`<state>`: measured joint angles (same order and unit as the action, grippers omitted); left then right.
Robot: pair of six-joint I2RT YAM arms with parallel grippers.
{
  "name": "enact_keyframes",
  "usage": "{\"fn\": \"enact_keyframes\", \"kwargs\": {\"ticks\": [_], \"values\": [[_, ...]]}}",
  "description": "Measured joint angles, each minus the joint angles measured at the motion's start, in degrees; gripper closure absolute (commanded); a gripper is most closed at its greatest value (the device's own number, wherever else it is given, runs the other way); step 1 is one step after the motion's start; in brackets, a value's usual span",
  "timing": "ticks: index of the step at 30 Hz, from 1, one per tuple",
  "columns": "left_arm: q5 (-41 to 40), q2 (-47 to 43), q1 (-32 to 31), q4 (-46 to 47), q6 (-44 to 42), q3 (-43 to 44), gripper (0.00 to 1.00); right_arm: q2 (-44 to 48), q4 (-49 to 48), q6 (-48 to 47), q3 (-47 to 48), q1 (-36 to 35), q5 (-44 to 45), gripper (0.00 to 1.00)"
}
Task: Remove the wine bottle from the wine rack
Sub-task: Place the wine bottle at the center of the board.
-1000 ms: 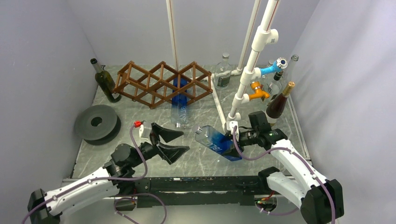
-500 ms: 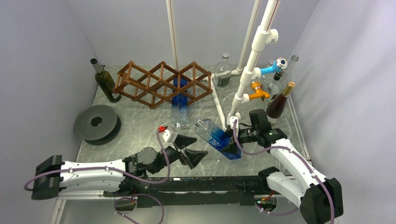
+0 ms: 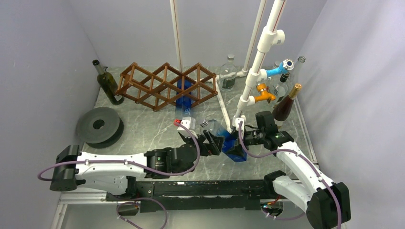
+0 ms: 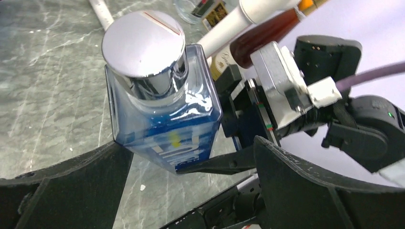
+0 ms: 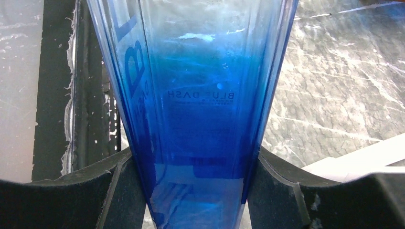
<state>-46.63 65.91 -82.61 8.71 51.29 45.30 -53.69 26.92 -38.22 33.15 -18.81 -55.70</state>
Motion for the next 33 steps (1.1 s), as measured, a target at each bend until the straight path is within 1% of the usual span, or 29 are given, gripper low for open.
{"fn": "enact_keyframes", "kwargs": {"ticks": [7, 13, 18, 23, 33], "values": [[-8.61, 5.09, -0.15, -15.52, 11.37, 9.16, 0.01, 0.0, -0.04, -0.02, 0.0, -0.02, 0.11, 1.0], [-12.52, 6.43, -0.11, -23.19, 16.98, 11.1, 0.02, 0.0, -0.04, -0.04, 0.0, -0.02, 0.11, 1.0], [-12.26, 6.43, 0.87, -23.45, 18.6, 11.1, 0.04, 0.0, -0.02, -0.04, 0.0, -0.02, 0.17, 1.0], [-11.26, 6.43, 3.02, -21.03, 18.29, 11.1, 0.07, 0.0, -0.02, -0.13, 0.0, 0.04, 0.13, 1.0], [-8.9, 7.52, 5.81, -13.92, 16.2, 11.08, 0.19, 0.0, 0.0, -0.24, 0.0, 0.04, 0.04, 1.0]]}}
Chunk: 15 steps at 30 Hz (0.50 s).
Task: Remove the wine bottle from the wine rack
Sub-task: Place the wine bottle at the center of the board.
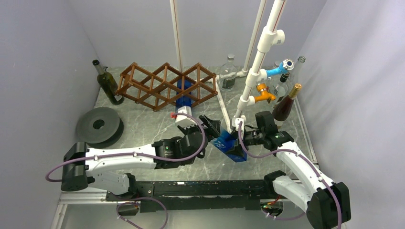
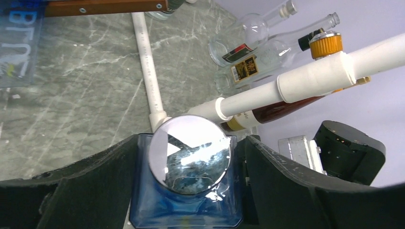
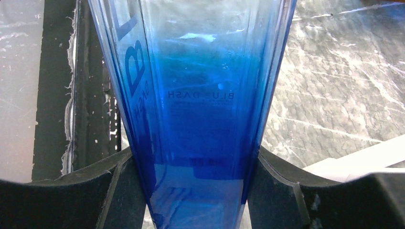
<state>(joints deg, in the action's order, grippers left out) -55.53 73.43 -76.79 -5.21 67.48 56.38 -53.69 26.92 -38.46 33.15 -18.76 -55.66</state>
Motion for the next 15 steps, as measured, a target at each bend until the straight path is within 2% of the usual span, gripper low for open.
{"fn": "enact_keyframes", "kwargs": {"ticks": [7, 10, 12, 14, 15], "values": [[1.49, 0.85, 0.42, 3.06, -1.36, -0.26, 0.27, 0.0, -0.04, 0.02, 0.0, 0.09, -0.2, 1.0], [1.42, 1.51, 0.52, 3.52, -1.99, -0.26, 0.37, 0.0, 0.02, 0.04, 0.0, 0.33, -0.15, 1.0], [1.27, 2.01, 0.61, 3.69, -2.14, -0.26, 0.57, 0.0, 0.11, 0.09, 0.0, 0.46, 0.13, 1.0], [1.25, 2.27, 0.61, 3.67, -2.1, -0.24, 0.82, 0.0, 0.46, 0.04, 0.0, 0.52, 0.31, 1.0], [1.18, 2.32, 0.61, 3.58, -2.05, -0.24, 0.96, 0.0, 0.48, 0.07, -0.02, 0.52, 0.46, 0.97]]}}
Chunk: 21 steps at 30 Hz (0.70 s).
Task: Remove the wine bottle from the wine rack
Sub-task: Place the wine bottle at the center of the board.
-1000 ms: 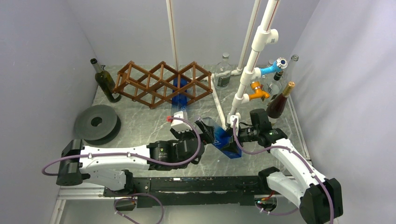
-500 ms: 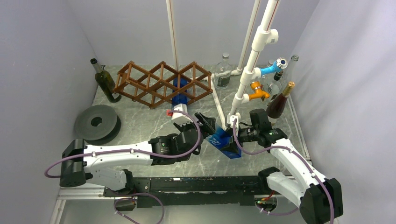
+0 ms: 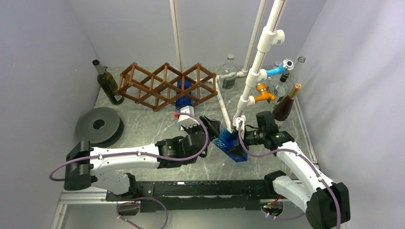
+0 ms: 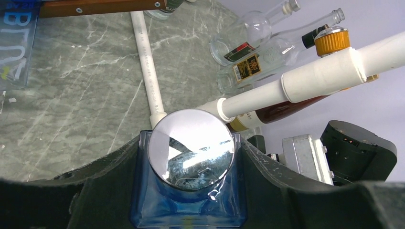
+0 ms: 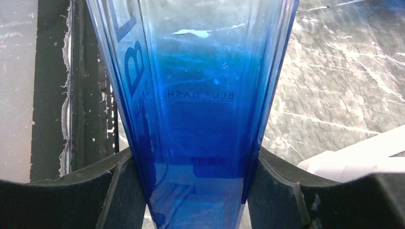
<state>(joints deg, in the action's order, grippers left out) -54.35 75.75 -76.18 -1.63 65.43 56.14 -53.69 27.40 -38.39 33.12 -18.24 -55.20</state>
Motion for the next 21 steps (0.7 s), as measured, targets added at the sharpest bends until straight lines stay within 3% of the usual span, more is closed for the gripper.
{"fn": "enact_keyframes", "kwargs": {"ticks": [1, 6, 9, 13, 21], "values": [[0.02, 0.02, 0.04, -0.04, -0.04, 0.04, 1.0, 0.0, 0.0, -0.07, 0.0, 0.0, 0.04, 0.9], [0.76, 0.15, 0.28, 0.37, -1.36, 0.13, 1.0, 0.0, 0.33, -0.66, 0.0, 0.04, 0.22, 0.46], [1.81, 0.13, 0.42, 2.03, -4.35, 0.07, 1.0, 0.0, 0.35, -1.88, 0.0, 0.33, 0.31, 0.26], [4.61, -0.28, 0.5, 4.87, -10.62, -1.62, 1.0, 0.28, 0.31, -3.61, 0.13, 0.39, -2.49, 0.14], [7.04, -3.67, 0.57, 9.16, -18.99, -5.33, 1.0, 1.68, 1.01, -6.19, 1.09, 0.09, -7.45, 0.03]]}}
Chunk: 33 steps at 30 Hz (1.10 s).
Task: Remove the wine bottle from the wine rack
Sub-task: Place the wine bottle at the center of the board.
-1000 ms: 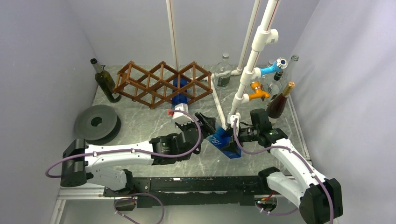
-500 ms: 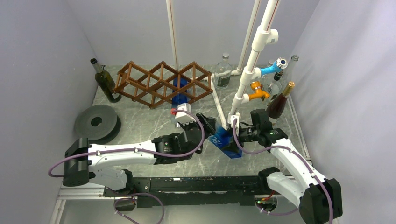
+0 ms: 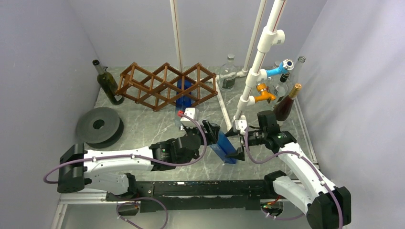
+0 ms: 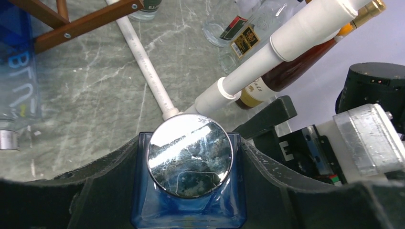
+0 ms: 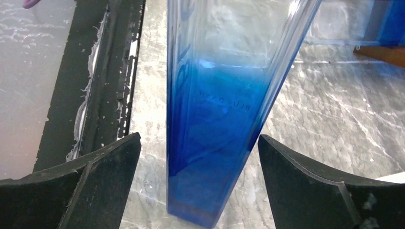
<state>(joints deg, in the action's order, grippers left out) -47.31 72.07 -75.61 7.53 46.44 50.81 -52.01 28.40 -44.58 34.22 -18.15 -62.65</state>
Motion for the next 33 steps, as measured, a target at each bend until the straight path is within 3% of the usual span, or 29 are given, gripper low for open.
{"fn": "enact_keyframes", "kwargs": {"ticks": [14, 23, 33], "values": [[2.51, -11.72, 0.24, -8.2, -17.16, -1.64, 1.0, 2.6, 18.62, -18.43, 5.62, 4.74, -5.42, 0.02], [8.35, -19.74, 3.21, -18.14, -23.87, -1.11, 1.0, 2.6, 20.26, -19.93, 5.62, 4.9, -5.27, 0.02], [13.16, -24.59, 10.86, -27.67, -28.17, 2.36, 1.0, 2.6, 20.26, -19.98, 5.62, 4.9, -5.14, 0.02]]}}
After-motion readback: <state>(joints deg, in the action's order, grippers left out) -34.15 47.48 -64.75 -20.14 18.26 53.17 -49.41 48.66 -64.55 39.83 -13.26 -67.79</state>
